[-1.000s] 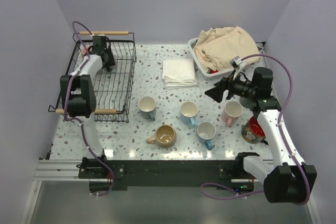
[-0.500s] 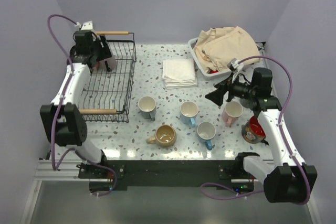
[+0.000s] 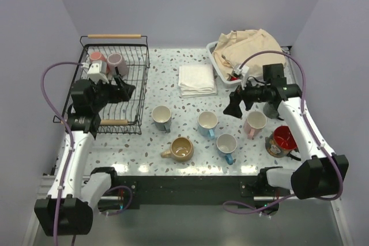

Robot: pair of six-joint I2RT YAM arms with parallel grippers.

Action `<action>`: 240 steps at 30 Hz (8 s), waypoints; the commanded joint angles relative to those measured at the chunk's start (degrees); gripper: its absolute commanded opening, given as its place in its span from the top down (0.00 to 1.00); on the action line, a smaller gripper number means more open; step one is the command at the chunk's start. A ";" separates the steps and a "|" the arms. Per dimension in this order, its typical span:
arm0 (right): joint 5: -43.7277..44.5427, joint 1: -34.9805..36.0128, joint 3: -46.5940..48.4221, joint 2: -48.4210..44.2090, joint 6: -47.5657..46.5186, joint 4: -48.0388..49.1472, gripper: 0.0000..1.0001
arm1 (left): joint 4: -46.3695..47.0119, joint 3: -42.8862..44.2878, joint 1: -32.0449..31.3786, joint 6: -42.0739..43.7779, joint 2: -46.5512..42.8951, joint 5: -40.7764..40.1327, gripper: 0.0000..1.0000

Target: Load the cups into the dish rack

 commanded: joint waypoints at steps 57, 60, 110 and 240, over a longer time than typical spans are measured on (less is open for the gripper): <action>25.73 25.16 23.80 20.90 0.14 -4.54 1.00 | 16.31 -13.64 -0.26 -10.44 -14.52 16.97 0.10; 23.97 23.94 27.49 17.39 2.77 -4.45 1.00 | 19.63 -11.26 -1.65 -20.36 -14.17 21.01 0.10; -12.69 11.01 2.80 -15.84 24.23 31.50 0.68 | 61.40 2.81 -55.19 -51.95 9.40 -10.70 1.00; 23.61 -26.43 3.76 -4.51 2.34 -11.57 0.03 | 6.54 -10.19 -5.71 2.46 -16.61 5.29 0.10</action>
